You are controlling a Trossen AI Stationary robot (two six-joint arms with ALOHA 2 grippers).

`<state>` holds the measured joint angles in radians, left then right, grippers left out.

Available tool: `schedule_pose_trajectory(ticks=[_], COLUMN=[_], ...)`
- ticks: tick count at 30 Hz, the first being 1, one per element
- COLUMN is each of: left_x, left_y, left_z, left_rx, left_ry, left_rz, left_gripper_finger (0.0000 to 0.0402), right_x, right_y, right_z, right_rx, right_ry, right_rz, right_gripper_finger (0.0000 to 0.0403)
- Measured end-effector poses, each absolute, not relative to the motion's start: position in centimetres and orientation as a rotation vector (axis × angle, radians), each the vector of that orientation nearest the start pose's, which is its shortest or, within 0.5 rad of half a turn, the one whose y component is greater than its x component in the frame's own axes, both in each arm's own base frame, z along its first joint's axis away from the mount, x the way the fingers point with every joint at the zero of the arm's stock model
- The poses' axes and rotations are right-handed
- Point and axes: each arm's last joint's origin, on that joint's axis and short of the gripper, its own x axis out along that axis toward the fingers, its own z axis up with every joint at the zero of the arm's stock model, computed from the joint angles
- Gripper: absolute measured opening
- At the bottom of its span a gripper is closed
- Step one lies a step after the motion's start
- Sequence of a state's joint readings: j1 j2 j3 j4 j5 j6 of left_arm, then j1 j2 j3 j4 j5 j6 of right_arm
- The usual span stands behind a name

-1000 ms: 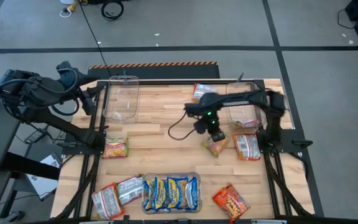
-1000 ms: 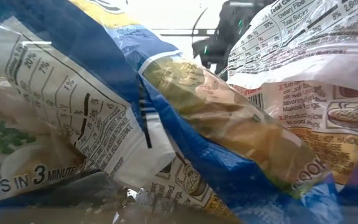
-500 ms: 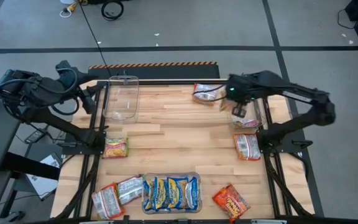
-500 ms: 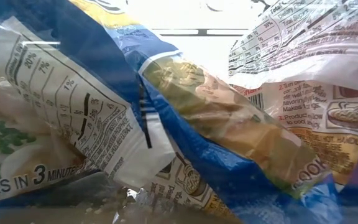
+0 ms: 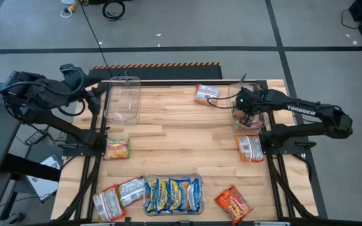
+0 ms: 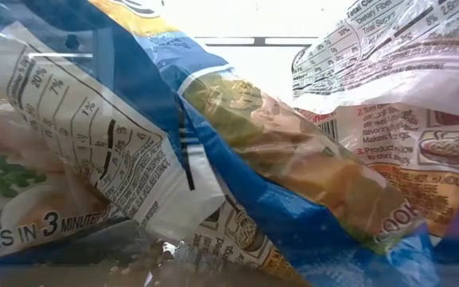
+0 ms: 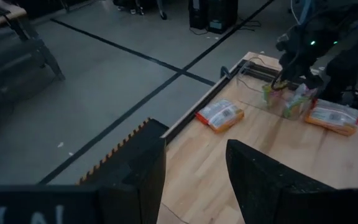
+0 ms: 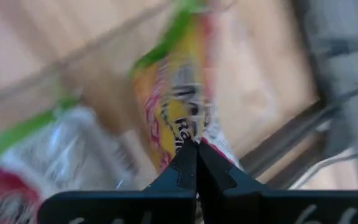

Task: Sort Maruchan noodles
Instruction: Put the green noodle pack into the top right transparent bin

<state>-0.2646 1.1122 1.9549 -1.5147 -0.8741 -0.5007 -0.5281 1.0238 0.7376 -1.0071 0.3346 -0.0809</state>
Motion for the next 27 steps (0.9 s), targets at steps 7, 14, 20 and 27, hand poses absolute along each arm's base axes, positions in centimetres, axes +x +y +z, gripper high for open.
schedule_pose_trajectory(ticks=[7,14,20,27], left_x=[11.1,13.6,14.7,14.9], left_y=[-0.7,-1.5,-1.8,-1.9], left_z=[50.5,49.8,49.5,49.4], left_rx=[-0.184,-0.167,-0.161,-0.177], left_ry=[0.421,0.481,0.513,0.509], left_rz=[0.714,0.708,0.696,0.703], left_gripper_finger=[0.0172,0.0172,0.0172,0.0172], right_x=[13.4,12.9,12.9,13.4], right_y=[-7.9,-7.5,-7.8,-8.5], right_z=[23.0,22.9,22.3,20.9], right_rx=[0.267,0.483,0.661,0.77], right_ry=[1.358,1.367,1.418,1.547], right_rz=[-0.447,-0.378,-0.394,-0.446], right_gripper_finger=[0.0004,0.001,0.0015,0.0047])
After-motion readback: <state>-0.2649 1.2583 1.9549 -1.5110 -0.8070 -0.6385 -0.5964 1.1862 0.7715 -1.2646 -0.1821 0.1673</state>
